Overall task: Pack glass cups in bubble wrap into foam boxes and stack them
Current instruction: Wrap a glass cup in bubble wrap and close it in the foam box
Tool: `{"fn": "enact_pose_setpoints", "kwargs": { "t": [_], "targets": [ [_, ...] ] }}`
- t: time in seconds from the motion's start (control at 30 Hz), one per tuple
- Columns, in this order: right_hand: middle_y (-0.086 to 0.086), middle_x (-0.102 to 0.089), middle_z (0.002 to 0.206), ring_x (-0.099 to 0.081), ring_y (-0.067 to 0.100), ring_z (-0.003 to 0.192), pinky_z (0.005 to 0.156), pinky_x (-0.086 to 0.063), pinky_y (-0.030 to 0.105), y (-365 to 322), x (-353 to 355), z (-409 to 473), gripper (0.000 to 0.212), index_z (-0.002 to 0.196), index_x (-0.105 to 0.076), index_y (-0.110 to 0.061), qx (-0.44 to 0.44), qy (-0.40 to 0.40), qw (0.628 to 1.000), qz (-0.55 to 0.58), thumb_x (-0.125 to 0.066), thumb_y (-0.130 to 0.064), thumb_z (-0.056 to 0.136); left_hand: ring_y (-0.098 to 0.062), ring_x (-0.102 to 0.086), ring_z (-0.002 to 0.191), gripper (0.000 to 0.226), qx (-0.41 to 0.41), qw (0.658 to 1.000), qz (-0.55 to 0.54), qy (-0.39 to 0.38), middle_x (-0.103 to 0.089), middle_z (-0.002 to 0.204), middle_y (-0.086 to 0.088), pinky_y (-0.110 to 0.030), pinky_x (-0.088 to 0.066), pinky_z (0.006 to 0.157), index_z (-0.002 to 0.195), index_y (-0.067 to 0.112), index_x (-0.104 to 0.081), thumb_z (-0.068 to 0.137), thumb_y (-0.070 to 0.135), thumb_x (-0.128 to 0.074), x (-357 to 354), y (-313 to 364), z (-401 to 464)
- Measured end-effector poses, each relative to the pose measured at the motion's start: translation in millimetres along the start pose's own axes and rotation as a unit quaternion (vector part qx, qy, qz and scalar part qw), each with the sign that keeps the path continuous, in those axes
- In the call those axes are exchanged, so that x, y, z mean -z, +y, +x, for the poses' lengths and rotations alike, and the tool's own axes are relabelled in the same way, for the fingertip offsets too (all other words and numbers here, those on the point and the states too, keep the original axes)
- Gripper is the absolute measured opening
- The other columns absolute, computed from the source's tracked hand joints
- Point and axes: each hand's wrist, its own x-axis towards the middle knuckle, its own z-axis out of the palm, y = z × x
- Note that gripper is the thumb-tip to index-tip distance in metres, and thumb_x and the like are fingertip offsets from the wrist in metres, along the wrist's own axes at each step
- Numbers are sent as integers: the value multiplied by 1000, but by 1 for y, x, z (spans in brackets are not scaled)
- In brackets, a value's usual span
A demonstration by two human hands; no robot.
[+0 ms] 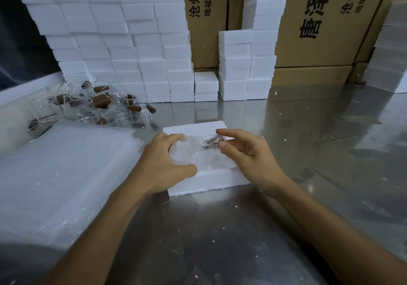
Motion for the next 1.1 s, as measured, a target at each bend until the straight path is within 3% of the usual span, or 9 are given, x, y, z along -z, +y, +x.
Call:
{"fn": "enact_pose_setpoints", "kwargs": {
  "t": [0.1, 0.2, 0.37, 0.57, 0.73, 0.8, 0.87, 1.0, 1.1],
  "targets": [
    [3, -76, 83, -71, 22, 89, 96, -53, 41, 5, 4, 1, 22, 113, -70, -24, -14, -3, 1000, -19, -68, -14, 93, -12, -48, 110, 88, -5, 1000, -5, -20, -48, 119, 7, -27, -41, 92, 143, 25, -50, 62, 42, -80, -2, -2, 1],
    [-1, -70, 73, -66, 21, 78, 88, -53, 40, 9, 7, 2, 20, 105, -70, -28, -20, 5, 1000, -24, -68, -12, 92, -9, -47, 112, 85, -7, 1000, -26, -12, -47, 123, 9, -25, -37, 94, 148, 23, -43, 74, 30, -84, -7, -5, 2],
    [13, -72, 83, -66, 34, 84, 75, -54, 35, 14, 10, 5, 20, 111, -70, -25, -23, 25, 998, -44, -68, -15, 93, -6, -49, 110, 83, -12, 999, -32, 23, -47, 122, 15, -23, -38, 92, 143, 22, -50, 70, 41, -85, -14, -5, 1],
    [0, -71, 93, -60, 14, 68, 63, -44, 15, 17, 8, 6, 25, 116, -70, -31, -11, 26, 997, -66, -69, -21, 93, -5, -55, 113, 92, -1, 997, -80, -2, -55, 126, 12, -35, -50, 98, 137, 20, -57, 59, 61, -82, -6, -6, 3],
    [-10, -72, 89, -61, 5, 70, 68, -48, 16, 18, 10, 6, 28, 121, -69, -32, 2, -2, 996, -86, -67, -24, 94, 8, -57, 99, 66, 12, 995, -95, 27, -60, 114, 15, -11, -44, 80, 124, 21, -65, 64, 34, -91, -5, -13, 6],
    [-12, -72, 85, -61, 2, 68, 67, -48, 15, 19, 10, 7, 28, 121, -70, -29, 4, 0, 996, -90, -68, -23, 94, 4, -58, 98, 64, 13, 995, -94, 36, -62, 112, 13, -12, -44, 78, 120, 22, -66, 62, 33, -92, -6, -14, 7],
    [-15, -70, 83, -60, 1, 66, 67, -46, 13, 19, 10, 7, 27, 119, -72, -25, 3, 8, 994, -110, -69, -21, 93, 3, -57, 99, 62, 5, 996, -82, 44, -62, 112, 11, -13, -43, 78, 117, 24, -65, 62, 34, -92, -7, -14, 6],
    [-16, -71, 93, -63, 1, 75, 68, -44, 5, 19, 11, 5, 23, 113, -74, -22, 0, 14, 982, -187, -69, -19, 91, 23, -48, 93, 63, -18, 998, -44, 42, -53, 106, 27, -2, -39, 71, 115, 32, -61, 59, 43, -90, -10, -10, 5],
    [-15, -71, 101, -64, 4, 80, 67, -43, 2, 17, 10, 3, 24, 114, -73, -22, -1, 6, 974, -227, -67, -18, 91, 22, -49, 94, 78, -8, 998, -61, 24, -52, 108, 29, -10, -43, 77, 118, 33, -62, 49, 59, -87, -9, -8, 4]
  ]
}}
